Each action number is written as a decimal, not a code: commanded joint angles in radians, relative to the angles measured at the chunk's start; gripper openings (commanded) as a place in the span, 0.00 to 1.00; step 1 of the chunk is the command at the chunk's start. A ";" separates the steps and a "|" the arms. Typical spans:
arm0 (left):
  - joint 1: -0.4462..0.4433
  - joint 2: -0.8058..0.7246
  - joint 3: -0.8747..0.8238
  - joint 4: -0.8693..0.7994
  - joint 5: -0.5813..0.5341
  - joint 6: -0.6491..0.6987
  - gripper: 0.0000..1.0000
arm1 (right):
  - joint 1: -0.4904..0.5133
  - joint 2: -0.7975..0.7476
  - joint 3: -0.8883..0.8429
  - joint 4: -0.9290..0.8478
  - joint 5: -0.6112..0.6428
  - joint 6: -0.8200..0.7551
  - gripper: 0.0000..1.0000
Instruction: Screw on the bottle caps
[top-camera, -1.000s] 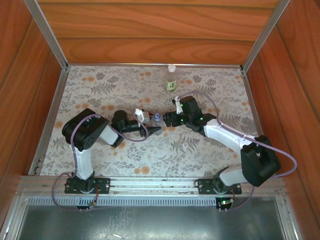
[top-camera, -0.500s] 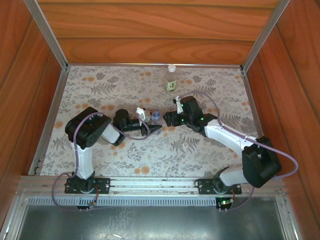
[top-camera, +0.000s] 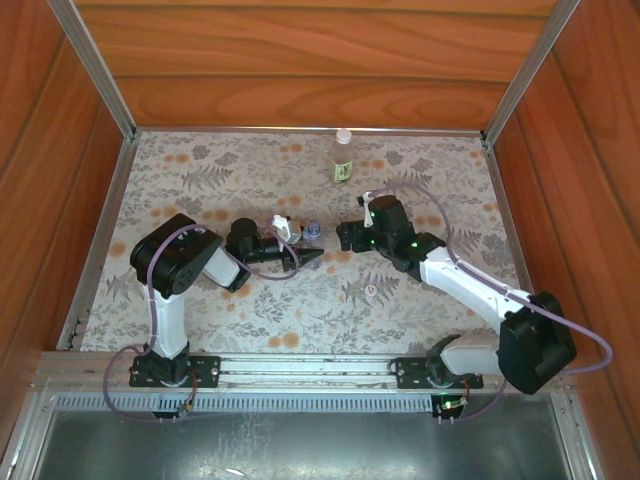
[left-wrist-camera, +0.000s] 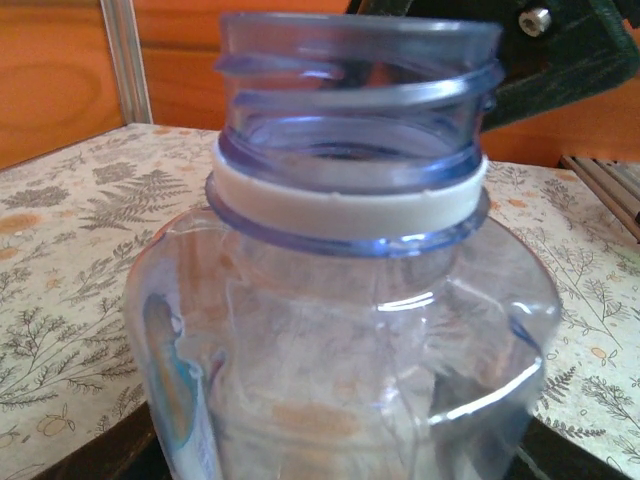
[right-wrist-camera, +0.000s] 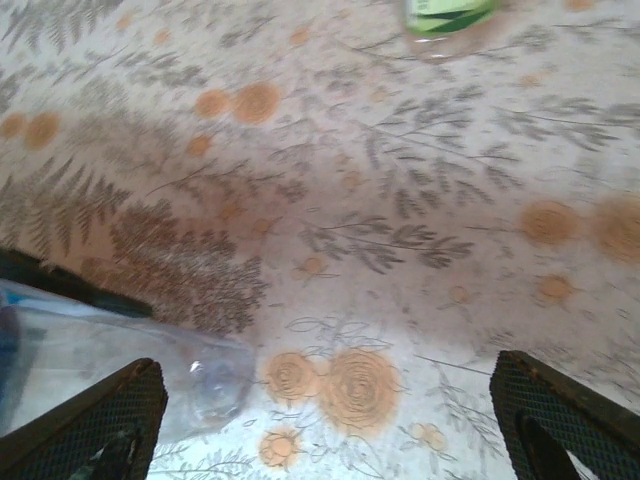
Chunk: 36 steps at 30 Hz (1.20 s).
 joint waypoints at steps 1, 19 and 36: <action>-0.004 0.012 0.006 0.023 0.019 0.006 0.55 | -0.001 -0.064 -0.038 -0.040 0.176 0.089 0.96; -0.005 0.022 0.015 0.024 0.016 -0.001 0.56 | 0.010 -0.168 -0.153 -0.369 -0.013 0.077 0.80; -0.005 0.028 0.021 0.024 0.013 -0.007 0.56 | 0.092 -0.025 -0.208 -0.292 0.043 0.116 0.54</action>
